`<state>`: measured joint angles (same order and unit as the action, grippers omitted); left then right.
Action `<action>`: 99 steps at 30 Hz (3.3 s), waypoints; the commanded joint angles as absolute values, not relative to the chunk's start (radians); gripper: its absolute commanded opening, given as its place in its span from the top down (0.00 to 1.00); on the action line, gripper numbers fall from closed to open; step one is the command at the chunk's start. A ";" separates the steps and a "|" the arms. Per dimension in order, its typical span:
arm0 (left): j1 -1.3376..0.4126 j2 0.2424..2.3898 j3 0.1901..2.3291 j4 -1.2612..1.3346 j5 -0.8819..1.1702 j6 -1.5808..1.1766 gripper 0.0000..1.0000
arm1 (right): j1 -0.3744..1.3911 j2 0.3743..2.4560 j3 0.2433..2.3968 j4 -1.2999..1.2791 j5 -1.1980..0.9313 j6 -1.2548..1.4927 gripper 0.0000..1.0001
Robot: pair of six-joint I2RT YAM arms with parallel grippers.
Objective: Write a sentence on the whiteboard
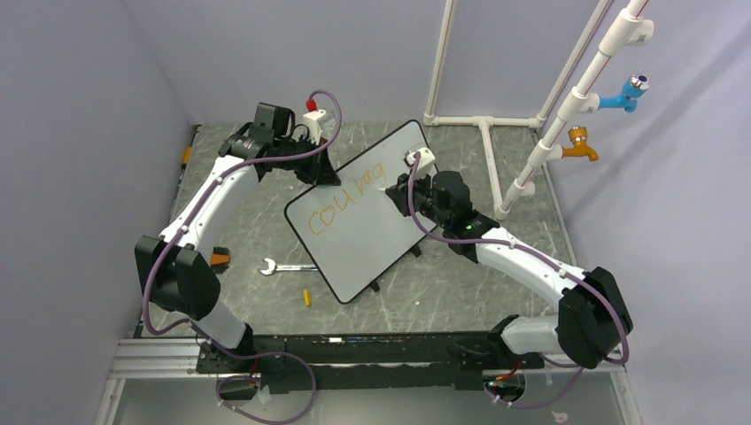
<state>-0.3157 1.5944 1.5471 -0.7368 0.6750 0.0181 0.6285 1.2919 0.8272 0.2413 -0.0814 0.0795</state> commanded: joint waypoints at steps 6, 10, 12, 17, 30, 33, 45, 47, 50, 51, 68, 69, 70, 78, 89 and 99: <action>-0.337 1.599 1.552 -0.760 0.613 0.138 1.00 | 0.627 1.175 0.860 0.301 -0.126 0.079 1.00; -0.337 1.599 1.552 -0.758 0.612 0.139 1.00 | 0.585 1.123 0.806 0.397 -0.112 0.124 1.00; -0.337 1.599 1.552 -0.758 0.611 0.138 1.00 | 0.561 1.122 0.799 0.407 -0.089 0.141 1.00; -0.337 1.599 1.552 -0.760 0.598 0.140 1.00 | 0.536 1.161 0.821 0.379 -0.069 0.150 1.00; -0.337 1.597 1.548 -0.757 0.616 0.145 1.00 | 0.520 1.249 0.846 0.429 -0.120 0.167 1.00; -0.337 1.597 1.546 -0.755 0.617 0.145 1.00 | 0.516 1.264 0.851 0.434 -0.122 0.169 1.00; -0.337 1.590 1.540 -0.751 0.624 0.160 1.00 | 0.507 1.311 0.871 0.431 -0.108 0.171 1.00; -0.337 1.589 1.539 -0.750 0.627 0.164 1.00 | 0.505 1.313 0.874 0.423 -0.093 0.169 1.00; -0.339 1.585 1.537 -0.748 0.633 0.165 1.00 | 0.500 1.317 0.889 0.412 -0.082 0.170 1.00; -0.339 1.583 1.536 -0.747 0.635 0.165 1.00 | 0.500 1.320 0.896 0.407 -0.079 0.168 1.00; -0.341 1.576 1.536 -0.747 0.638 0.162 1.00 | 0.500 1.352 0.958 0.357 -0.134 0.173 1.00; -0.341 1.577 1.536 -0.746 0.637 0.161 1.00 | 0.500 1.351 0.959 0.353 -0.140 0.176 1.00; -0.341 1.576 1.537 -0.746 0.637 0.161 1.00 | 0.500 1.350 0.959 0.348 -0.145 0.177 1.00; -0.340 1.573 1.536 -0.744 0.635 0.160 1.00 | 0.501 1.357 0.929 0.331 -0.172 0.186 1.00; -0.340 1.571 1.536 -0.745 0.633 0.159 1.00 | 0.500 1.333 0.862 0.318 -0.154 0.185 1.00; -0.341 1.573 1.536 -0.744 0.632 0.160 1.00 | 0.500 1.314 0.836 0.285 -0.083 0.169 1.00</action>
